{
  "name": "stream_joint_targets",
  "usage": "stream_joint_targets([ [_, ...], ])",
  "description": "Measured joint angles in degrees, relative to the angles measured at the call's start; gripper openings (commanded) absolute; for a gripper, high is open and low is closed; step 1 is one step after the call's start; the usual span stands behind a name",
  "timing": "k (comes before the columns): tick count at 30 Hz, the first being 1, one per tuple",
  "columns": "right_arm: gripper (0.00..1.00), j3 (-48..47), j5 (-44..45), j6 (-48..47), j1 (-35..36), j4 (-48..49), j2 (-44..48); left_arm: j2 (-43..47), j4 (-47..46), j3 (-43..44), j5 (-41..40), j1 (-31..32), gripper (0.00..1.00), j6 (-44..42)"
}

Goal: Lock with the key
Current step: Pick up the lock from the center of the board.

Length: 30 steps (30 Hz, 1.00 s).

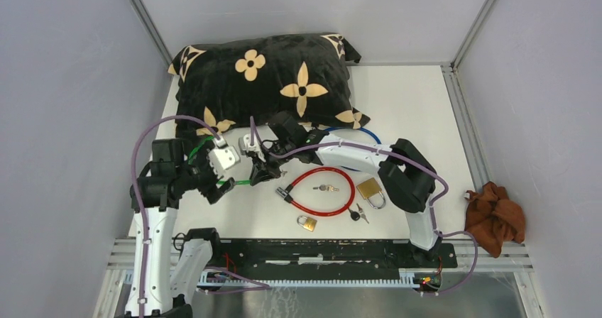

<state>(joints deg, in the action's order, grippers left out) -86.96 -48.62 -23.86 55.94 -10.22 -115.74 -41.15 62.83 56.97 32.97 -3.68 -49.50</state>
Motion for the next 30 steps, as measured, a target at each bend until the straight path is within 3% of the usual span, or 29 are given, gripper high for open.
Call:
stream_joint_targets([
  [5, 0.00, 3.82, -2.01, 3.65, -1.09, 4.72, 3.30, 1.62, 6.99, -7.56, 0.74, 0.00, 0.97, -19.50],
  [11, 0.00, 6.64, -2.86, 5.51, -0.94, 6.25, 3.65, 4.92, -0.79, -18.82, 0.55, 0.00, 0.93, -28.76],
  [14, 0.00, 8.26, -3.50, 5.84, -0.94, 6.60, 4.57, 4.11, -6.60, -22.12, 0.28, 0.02, 0.79, -30.56],
  [20, 0.00, 12.55, -4.42, 7.10, -1.40, 9.84, 8.61, 3.30, -13.29, -23.96, 0.70, 0.07, 0.06, -32.09],
  [24, 0.00, 15.41, -4.42, 7.65, -3.17, 13.38, 12.96, 3.76, -12.87, -23.91, 3.76, 0.57, 0.02, -33.66],
  [27, 0.33, 17.18, -3.21, 7.15, -3.17, 13.86, 15.76, 4.02, -11.21, -21.84, 6.75, 0.59, 0.02, -33.59],
  [30, 0.46, 17.59, -0.55, 5.03, -2.82, 11.96, 18.03, 2.93, -6.82, -17.77, 8.02, 0.50, 0.02, -33.22],
])
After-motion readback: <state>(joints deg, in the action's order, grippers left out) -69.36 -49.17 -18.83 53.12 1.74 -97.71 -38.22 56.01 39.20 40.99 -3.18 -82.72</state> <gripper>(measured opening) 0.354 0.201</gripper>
